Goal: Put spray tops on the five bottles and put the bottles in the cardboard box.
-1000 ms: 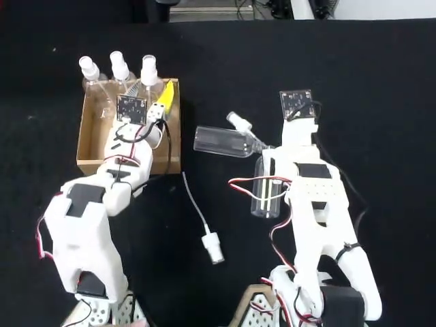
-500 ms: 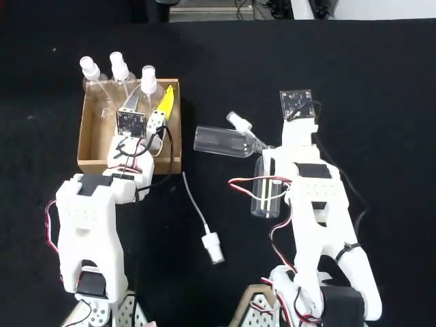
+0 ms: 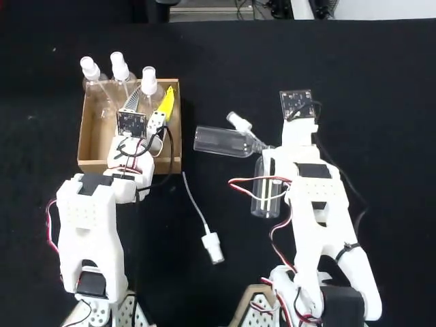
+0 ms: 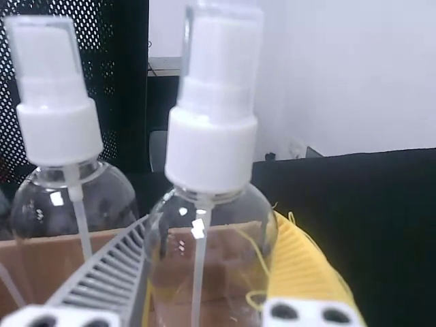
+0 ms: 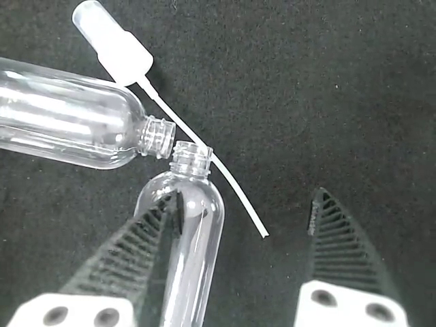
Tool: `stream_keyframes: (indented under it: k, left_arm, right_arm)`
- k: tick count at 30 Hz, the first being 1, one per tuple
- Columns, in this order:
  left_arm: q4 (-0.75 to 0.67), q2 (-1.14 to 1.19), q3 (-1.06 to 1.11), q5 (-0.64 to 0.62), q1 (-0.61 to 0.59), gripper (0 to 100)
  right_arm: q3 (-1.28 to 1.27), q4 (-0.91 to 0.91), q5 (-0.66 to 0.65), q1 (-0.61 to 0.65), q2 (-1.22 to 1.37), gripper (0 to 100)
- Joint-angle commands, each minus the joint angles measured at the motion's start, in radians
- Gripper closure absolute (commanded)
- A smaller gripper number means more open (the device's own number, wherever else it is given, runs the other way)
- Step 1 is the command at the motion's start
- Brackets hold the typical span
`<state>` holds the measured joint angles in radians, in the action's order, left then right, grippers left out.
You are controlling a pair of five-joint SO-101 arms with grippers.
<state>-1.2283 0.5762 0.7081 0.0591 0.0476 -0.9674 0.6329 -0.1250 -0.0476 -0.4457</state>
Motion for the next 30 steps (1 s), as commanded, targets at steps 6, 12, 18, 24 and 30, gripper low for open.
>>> stream_keyframes:
  k: [6,12,18,24,30]
  left_arm:
    - [-0.021,-0.008,-0.012,-0.012,0.007,78]
    - [-0.023,-0.018,0.018,-0.012,0.001,70]
    - [-0.023,-0.018,0.019,-0.012,-0.002,66]
    - [-0.025,-0.020,0.022,-0.012,0.002,66]
    - [-0.112,-0.060,0.082,-0.012,0.005,66]
  right_arm:
    - [0.005,-0.023,0.000,-0.017,-0.061,72.7]
    - [0.005,-0.023,0.000,-0.017,-0.061,72.7]
    - [0.005,-0.023,0.000,-0.017,-0.061,72.7]
    - [0.005,-0.023,0.000,-0.017,-0.061,72.7]
    - [0.005,-0.023,0.000,-0.017,-0.061,72.7]
